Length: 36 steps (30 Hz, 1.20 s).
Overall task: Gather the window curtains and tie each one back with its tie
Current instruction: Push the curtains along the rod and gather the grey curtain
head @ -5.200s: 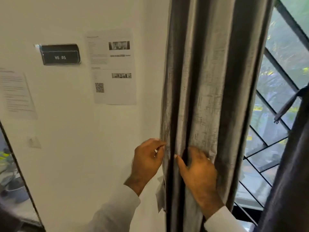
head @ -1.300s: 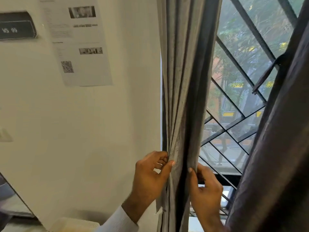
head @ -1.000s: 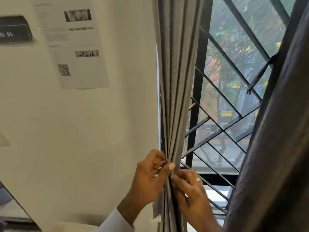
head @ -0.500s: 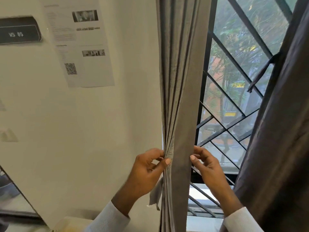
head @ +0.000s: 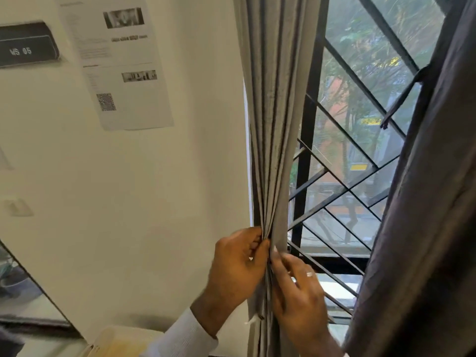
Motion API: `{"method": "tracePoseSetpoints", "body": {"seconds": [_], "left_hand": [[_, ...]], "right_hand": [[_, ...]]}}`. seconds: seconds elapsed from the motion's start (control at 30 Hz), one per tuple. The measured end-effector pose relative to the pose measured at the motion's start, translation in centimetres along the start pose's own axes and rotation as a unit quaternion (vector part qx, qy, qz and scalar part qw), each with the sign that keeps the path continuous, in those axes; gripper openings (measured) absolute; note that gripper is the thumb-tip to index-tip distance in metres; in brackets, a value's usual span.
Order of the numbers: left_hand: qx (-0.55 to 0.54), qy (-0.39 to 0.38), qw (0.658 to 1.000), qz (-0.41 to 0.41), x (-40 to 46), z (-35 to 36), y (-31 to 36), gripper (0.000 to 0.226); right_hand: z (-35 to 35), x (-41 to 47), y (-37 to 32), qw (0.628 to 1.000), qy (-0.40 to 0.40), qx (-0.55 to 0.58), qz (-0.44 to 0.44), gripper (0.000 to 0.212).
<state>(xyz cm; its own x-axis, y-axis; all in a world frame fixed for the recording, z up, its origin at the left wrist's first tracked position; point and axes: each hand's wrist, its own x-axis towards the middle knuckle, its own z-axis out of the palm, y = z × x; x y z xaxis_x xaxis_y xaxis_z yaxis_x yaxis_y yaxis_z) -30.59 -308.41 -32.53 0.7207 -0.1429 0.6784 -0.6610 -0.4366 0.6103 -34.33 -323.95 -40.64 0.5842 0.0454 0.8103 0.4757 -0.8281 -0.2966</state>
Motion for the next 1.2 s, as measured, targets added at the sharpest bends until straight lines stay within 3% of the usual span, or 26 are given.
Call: {"method": "tracePoseSetpoints", "body": {"seconds": [0.07,0.2,0.27,0.33,0.43,0.67,0.77,0.93,1.0,1.07,1.2], "left_hand": [[-0.027,-0.016,0.999,0.018,0.2,-0.4,0.5,0.007],[-0.055,-0.046,0.997,0.024,0.7,-1.8,0.4,0.010],[-0.042,-0.033,0.998,0.022,0.8,-2.2,-0.2,0.012],[-0.037,-0.015,0.999,-0.001,0.8,-2.3,-0.5,0.021],[-0.105,-0.042,0.992,-0.056,0.7,-2.9,-0.6,0.022],[-0.177,-0.099,0.972,-0.117,0.8,-4.1,-0.8,0.037],[-0.142,-0.086,0.980,-0.111,1.0,-4.4,-1.1,0.037],[0.059,0.024,0.997,-0.042,1.0,-3.6,-0.7,0.034],[0.094,0.045,0.994,-0.035,0.7,-2.9,-0.4,0.036],[0.096,0.043,0.994,-0.036,0.4,-2.3,-0.3,0.035],[0.057,0.026,0.997,-0.052,0.7,-1.7,0.5,0.034]], "right_hand": [[0.0,0.2,0.3,0.999,-0.017,0.010,-0.026,0.065],[-0.9,1.0,0.8,0.989,-0.082,0.119,-0.016,0.047],[-1.6,1.8,1.0,0.969,-0.074,0.230,0.058,0.036],[-1.3,3.1,1.8,0.947,-0.011,0.280,0.157,0.024],[-0.8,5.9,3.0,0.880,-0.042,0.359,0.308,0.035],[0.1,7.2,3.3,0.862,-0.102,0.422,0.261,0.024],[-0.4,7.2,2.9,0.840,-0.113,0.441,0.296,0.018],[-1.9,5.6,-0.4,0.898,0.020,0.346,0.273,0.006],[-2.0,4.3,-2.5,0.912,0.069,0.308,0.261,0.015],[-1.4,2.9,-3.2,0.961,0.103,0.182,0.179,0.017],[-0.3,0.8,-2.2,0.999,0.021,0.031,0.021,0.054]]}}
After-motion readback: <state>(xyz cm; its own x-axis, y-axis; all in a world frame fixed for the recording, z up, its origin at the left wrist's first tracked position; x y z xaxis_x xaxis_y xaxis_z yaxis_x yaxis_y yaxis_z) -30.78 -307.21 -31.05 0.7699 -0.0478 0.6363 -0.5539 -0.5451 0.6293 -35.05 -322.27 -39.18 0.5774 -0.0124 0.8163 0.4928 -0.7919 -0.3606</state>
